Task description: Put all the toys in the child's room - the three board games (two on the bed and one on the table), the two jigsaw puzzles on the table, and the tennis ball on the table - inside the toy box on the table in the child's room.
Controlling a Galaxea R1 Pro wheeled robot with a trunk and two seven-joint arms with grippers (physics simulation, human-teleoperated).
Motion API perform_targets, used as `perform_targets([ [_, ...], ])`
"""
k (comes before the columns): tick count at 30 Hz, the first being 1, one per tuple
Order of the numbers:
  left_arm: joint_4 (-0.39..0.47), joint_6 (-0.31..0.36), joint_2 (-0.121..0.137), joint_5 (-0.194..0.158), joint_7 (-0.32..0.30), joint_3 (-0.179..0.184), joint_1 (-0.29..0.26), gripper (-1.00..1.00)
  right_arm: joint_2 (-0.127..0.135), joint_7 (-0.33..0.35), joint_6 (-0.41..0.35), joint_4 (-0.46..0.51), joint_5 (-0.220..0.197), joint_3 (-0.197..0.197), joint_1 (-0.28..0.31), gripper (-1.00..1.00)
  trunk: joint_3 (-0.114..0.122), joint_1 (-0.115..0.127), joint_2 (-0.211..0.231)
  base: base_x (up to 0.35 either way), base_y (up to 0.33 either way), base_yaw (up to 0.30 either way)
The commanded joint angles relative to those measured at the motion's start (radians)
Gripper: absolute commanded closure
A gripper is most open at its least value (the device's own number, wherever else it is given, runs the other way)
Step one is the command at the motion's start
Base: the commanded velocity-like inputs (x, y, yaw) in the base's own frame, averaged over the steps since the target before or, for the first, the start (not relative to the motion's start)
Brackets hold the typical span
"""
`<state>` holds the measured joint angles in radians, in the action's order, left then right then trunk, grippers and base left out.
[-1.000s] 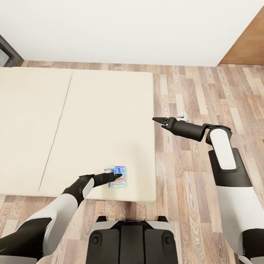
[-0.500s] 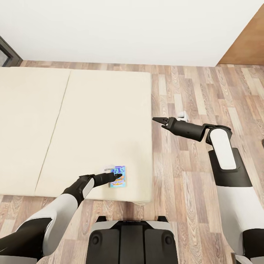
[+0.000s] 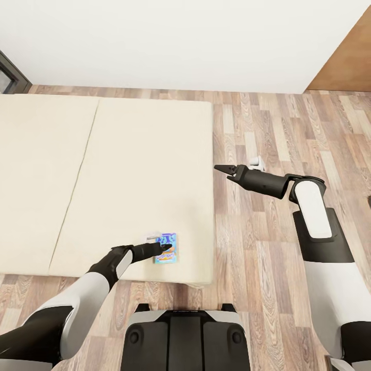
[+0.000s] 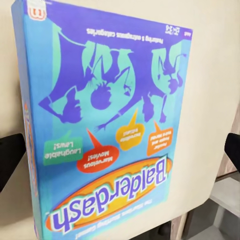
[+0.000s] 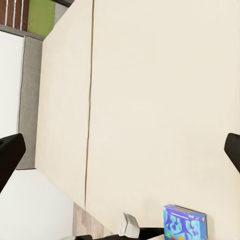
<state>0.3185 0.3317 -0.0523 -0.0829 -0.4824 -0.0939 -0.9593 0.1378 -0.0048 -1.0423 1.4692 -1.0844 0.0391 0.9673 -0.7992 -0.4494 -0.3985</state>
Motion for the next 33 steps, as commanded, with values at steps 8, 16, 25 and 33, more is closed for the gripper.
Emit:
perform_targets([
  [8, 0.001, 0.01, -0.003, -0.006, -0.002, -0.007, 0.0, -1.0, 0.001, 0.0, -0.002, 0.0, 0.0, 0.002, 0.001, -1.0, -0.001, -0.001, -0.002, 0.0, 0.0, 0.0],
  [16, 0.001, 0.01, -0.003, -0.006, -0.002, -0.007, -0.001, -1.0, 0.001, -0.001, -0.002, 0.0, 0.0, 0.002, 0.001, -1.0, -0.001, -0.001, -0.002, 0.0, -0.055, 0.0],
  [25, 0.001, 0.01, -0.003, -0.006, -0.002, -0.007, 0.0, -1.0, 0.002, -0.001, -0.003, 0.0, 0.0, 0.002, 0.001, -1.0, -0.001, -0.001, -0.002, 0.0, -0.061, 0.0],
  [33, 0.001, 0.01, -0.003, -0.006, -0.002, -0.007, 0.0, -1.0, 0.001, -0.001, -0.002, 0.0, 0.001, 0.002, 0.001, -1.0, 0.001, -0.001, -0.002, 0.0, -0.003, -0.04],
])
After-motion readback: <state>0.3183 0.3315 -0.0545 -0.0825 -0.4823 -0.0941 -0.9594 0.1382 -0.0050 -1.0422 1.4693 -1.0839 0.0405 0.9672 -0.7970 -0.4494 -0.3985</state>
